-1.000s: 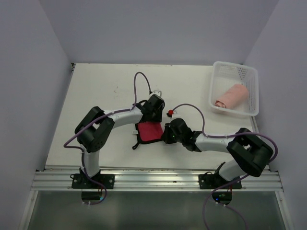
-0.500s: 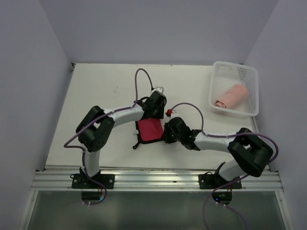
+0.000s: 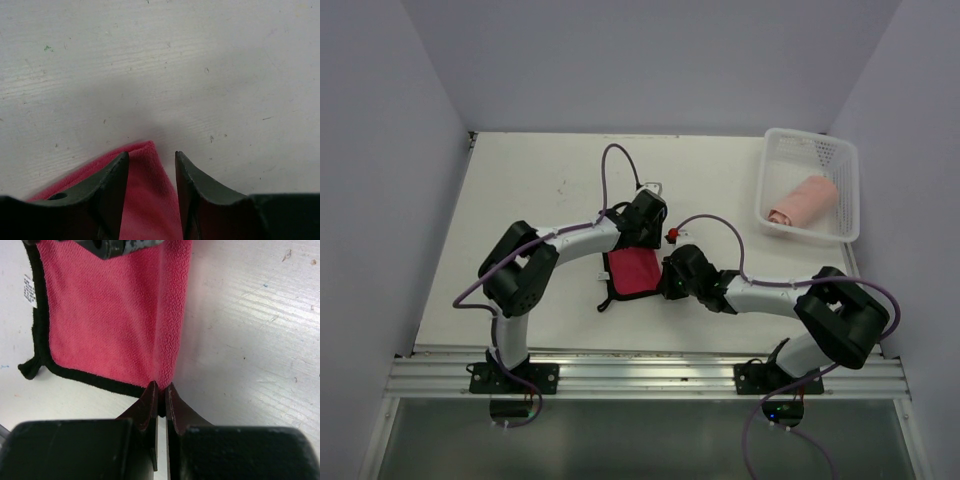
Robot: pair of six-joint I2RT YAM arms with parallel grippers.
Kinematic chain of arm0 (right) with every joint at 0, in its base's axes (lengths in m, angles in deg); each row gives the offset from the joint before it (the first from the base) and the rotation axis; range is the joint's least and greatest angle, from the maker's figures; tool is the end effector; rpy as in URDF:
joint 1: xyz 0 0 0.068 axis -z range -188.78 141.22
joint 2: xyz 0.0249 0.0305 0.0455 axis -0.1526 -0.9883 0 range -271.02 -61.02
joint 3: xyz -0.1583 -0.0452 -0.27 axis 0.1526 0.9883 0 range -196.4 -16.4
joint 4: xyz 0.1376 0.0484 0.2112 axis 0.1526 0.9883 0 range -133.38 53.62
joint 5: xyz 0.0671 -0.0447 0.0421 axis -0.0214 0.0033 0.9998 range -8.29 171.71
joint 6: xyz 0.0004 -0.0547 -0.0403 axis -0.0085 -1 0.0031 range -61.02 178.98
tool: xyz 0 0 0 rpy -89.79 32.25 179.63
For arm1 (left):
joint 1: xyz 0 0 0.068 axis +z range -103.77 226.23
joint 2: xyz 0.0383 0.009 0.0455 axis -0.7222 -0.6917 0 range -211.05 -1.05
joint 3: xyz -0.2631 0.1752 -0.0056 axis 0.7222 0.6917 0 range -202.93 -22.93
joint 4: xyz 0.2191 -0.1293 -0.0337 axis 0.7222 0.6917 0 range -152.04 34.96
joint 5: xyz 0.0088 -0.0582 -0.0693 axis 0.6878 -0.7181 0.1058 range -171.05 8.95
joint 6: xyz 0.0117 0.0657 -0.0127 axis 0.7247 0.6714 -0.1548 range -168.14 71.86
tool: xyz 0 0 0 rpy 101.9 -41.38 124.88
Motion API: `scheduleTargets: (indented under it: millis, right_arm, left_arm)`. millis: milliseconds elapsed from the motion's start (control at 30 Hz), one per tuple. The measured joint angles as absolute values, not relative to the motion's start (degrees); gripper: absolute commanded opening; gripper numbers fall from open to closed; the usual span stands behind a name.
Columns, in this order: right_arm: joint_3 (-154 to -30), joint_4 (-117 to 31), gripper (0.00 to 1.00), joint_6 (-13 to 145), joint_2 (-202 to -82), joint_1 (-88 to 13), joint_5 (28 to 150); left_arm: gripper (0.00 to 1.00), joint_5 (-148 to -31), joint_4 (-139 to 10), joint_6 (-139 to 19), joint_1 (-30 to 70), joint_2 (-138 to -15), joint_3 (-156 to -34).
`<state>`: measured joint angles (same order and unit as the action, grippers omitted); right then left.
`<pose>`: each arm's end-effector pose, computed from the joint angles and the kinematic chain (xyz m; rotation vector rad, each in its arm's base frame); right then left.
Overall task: Roll the towels
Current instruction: Roll the towel
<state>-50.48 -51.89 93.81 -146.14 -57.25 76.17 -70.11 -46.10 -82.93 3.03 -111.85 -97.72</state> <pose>0.1934 0.2105 0.1855 -0.2335 2.3808 0.6126 0.3260 -0.2920 0.2090 0.1007 2.4866 -0.3544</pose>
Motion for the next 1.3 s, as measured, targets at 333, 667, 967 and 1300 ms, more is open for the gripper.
scheduleTargets:
  millis: [333, 667, 967, 1300]
  right_arm:
    - [-50.6, -51.8, 0.00, 93.8, -146.1, -57.2, 75.9]
    - [-50.6, -51.8, 0.00, 93.9, -146.1, -57.2, 75.1]
    - [-50.6, -51.8, 0.00, 94.0, -146.1, -57.3, 74.7]
    - [-51.1, -50.4, 0.00, 92.3, -146.1, -57.9, 71.8]
  left_arm:
    - [0.42, -71.4, -46.3, -83.0, 3.0, -112.6, -97.7]
    - [0.42, -71.3, -46.3, -82.9, 3.0, -114.2, -97.7]
    - [0.41, -70.5, -46.1, -82.0, 3.0, -114.5, -97.8]
    - [0.14, -70.0, -45.9, -80.9, 3.2, -116.1, -99.4]
